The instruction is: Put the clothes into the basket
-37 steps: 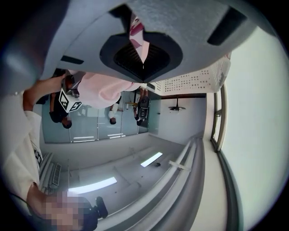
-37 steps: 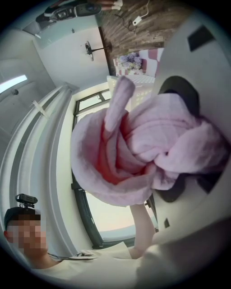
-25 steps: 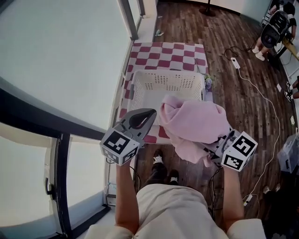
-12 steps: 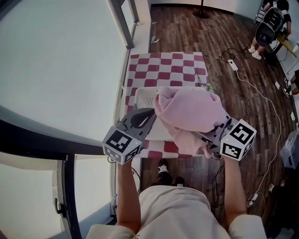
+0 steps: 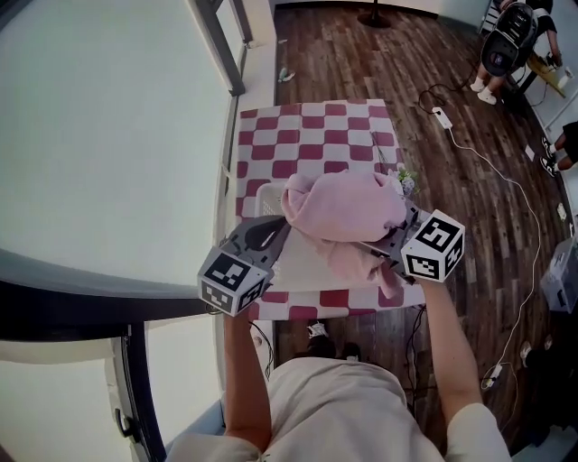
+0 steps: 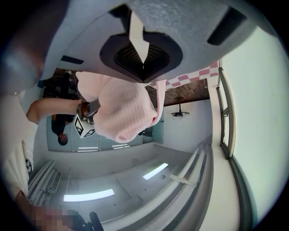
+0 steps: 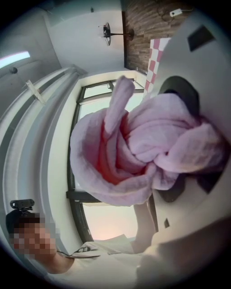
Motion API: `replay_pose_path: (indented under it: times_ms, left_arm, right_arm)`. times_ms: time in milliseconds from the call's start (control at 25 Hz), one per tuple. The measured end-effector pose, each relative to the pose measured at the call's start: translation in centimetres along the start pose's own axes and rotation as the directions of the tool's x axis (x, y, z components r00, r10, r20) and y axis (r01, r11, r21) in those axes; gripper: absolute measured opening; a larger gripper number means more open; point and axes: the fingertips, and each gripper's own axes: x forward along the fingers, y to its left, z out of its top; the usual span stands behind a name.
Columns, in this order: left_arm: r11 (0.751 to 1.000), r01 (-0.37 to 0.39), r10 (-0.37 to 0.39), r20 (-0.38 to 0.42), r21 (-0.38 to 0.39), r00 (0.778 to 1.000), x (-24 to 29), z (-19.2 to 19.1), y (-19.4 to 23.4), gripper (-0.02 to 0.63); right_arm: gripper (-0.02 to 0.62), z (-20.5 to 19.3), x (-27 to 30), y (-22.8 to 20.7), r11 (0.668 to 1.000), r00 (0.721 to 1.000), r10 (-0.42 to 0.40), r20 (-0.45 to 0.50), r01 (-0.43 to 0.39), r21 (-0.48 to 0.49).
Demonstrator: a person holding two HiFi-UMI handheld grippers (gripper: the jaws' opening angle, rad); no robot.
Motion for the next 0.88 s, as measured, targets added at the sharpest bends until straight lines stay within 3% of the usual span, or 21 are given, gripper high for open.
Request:
replay_pose_path:
  times_ms: [80,240,360,560,880]
  left_arm:
    - [1.0,0.001,-0.001,-0.026,-0.012,1.0,0.4,-1.0,0.7,0.014]
    - [0.999,0.0,0.006,-0.142,0.037,0.99,0.9,-3.5,1.5,0.014]
    - [1.0,0.014,-0.015,-0.097,-0.007,0.995,0.9,-3.4,2.0,0.014]
    - [0.996,0.024,-0.023,0.012,-0.086,1.0,1.0,-2.2,3.0,0.014]
    - [0.997,0.067,-0.068,-0.019,-0.047,0.997,2.3,-2.6,2.3,0.014]
  right_arm:
    - [0.328,-1.6,1.7,-0.7,1.0,0.999,0.011,-0.052,-0.012,-0.019]
    - [0.328,-4.8,4.0,-2.0,1.0,0.995,0.012,-0.101,-0.012,0.002]
    - [0.328,-7.9,4.9,-3.0,1.0,0.982,-0.008,-0.187,0.004,-0.018]
    - [0.328,-13.0,7.6,-2.8,0.982,0.903,-0.012,-0.429,-0.07,-0.174]
    - [0.328,-18.0,9.7,-3.3,0.964,0.794,-0.049,-0.607,-0.121,-0.236]
